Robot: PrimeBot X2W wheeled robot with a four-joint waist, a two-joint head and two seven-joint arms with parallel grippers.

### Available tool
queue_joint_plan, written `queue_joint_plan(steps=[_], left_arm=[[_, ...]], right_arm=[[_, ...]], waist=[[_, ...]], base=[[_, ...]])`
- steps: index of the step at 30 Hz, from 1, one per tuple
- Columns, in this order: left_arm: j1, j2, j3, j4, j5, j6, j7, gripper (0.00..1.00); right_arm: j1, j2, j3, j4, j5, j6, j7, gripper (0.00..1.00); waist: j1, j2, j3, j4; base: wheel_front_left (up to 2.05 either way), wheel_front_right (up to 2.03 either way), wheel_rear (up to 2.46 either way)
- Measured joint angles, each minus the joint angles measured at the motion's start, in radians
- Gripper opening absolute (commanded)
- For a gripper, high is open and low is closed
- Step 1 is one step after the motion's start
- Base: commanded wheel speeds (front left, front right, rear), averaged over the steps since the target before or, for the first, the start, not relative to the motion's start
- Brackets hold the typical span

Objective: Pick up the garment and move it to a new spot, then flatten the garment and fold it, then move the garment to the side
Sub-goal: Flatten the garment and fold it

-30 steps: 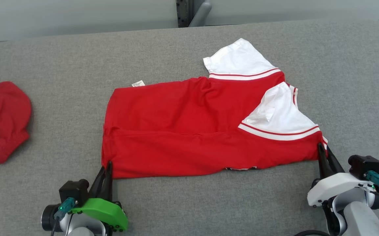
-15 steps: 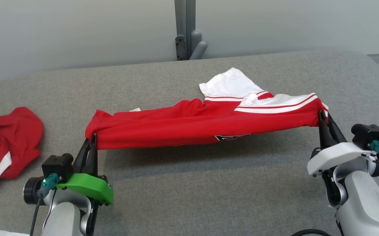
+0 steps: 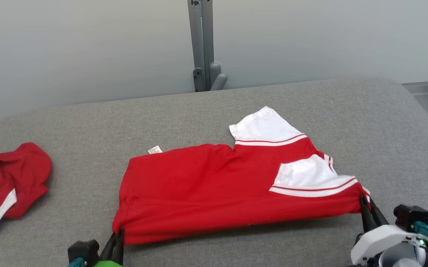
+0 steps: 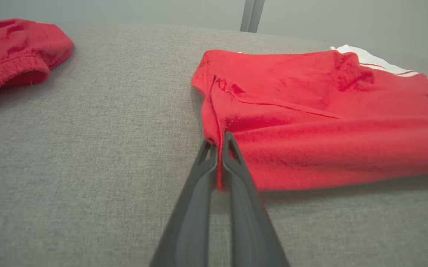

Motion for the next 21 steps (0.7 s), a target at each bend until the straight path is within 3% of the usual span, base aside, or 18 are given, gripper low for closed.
queue_joint_plan(steps=[15, 16, 17, 18, 21], left_arm=[[0.128, -0.022, 0.055, 0.024, -0.004, 0.000, 0.000, 0.00], [0.128, -0.022, 0.051, 0.028, -0.004, 0.000, 0.000, 0.13], [0.128, -0.023, 0.049, 0.031, -0.004, 0.000, 0.000, 0.23], [0.128, -0.023, 0.050, 0.032, -0.003, 0.000, 0.000, 0.99], [0.123, -0.022, 0.046, 0.019, -0.004, 0.015, 0.000, 1.00]], right_arm=[[0.131, 0.010, -0.008, -0.007, -0.021, 0.000, 0.000, 0.00], [0.131, 0.010, -0.011, -0.007, -0.021, 0.000, 0.000, 0.29], [0.131, 0.011, -0.016, -0.008, -0.021, 0.000, 0.000, 1.00], [0.131, 0.013, -0.021, -0.010, -0.021, 0.000, 0.000, 1.00], [0.123, 0.015, -0.043, -0.022, -0.036, 0.000, 0.000, 1.00]], waist=[[0.0000, 0.0000, 0.003, 0.005], [0.0000, 0.0000, 0.005, 0.006], [0.0000, 0.0000, 0.007, 0.008], [0.0000, 0.0000, 0.010, 0.009], [0.0000, 0.0000, 0.019, 0.013]], base=[[0.00, 0.00, 0.00], [0.00, 0.00, 0.00], [0.00, 0.00, 0.00], [0.00, 0.00, 0.00], [0.00, 0.00, 0.00]])
